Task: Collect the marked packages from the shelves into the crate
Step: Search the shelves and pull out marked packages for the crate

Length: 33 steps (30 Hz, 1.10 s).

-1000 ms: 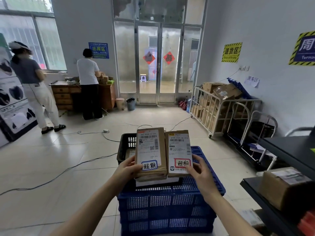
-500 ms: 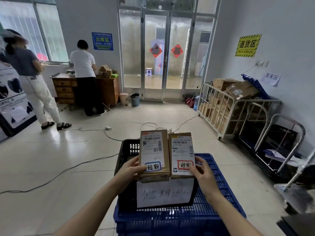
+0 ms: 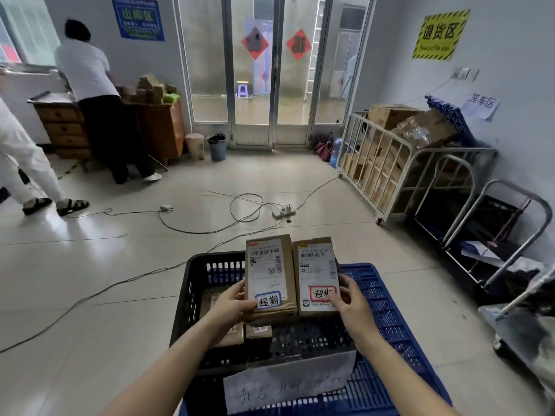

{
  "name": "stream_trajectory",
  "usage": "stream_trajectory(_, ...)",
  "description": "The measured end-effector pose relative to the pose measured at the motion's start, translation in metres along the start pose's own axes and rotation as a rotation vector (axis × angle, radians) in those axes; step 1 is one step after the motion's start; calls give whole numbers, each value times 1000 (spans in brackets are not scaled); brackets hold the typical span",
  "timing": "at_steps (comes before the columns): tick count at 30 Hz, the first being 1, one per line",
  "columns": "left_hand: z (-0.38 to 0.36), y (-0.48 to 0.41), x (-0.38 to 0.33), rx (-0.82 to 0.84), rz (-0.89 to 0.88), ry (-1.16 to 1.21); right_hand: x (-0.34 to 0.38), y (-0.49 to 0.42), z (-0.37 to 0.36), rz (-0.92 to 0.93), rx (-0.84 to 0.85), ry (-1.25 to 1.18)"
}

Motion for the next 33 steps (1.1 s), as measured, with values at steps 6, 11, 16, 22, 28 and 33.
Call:
stream_trajectory(6,12,-73,58,-111,152,29,-60,-66,11,-150,34,69)
stream_trajectory(11,19,-125,100,-157,280,34,-111,-117,13,-278,93,95)
stream_trajectory(16,24,-158,131,-187,384,69,-161,-146,11,-420,114,96)
stream_trajectory(22,21,-181,163,-196,474,77,-196,-168,15,-482,103,211)
stream_trajectory(28,19,-200,169,-208,492,10,-212,-183,17,-485,136,313)
stream_trajectory(33,20,-211,172,-201,521,-33,-224,-192,14,-502,146,310)
Point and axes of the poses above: each hand's wrist, its own y-axis away from the middle knuckle, its own z-axis out of the back of the hand, x = y × z, the point moved 8 cm from there along -y, towards the middle knuckle, and after that the axes turned 12 degrees about x, right-handed, at the moved point
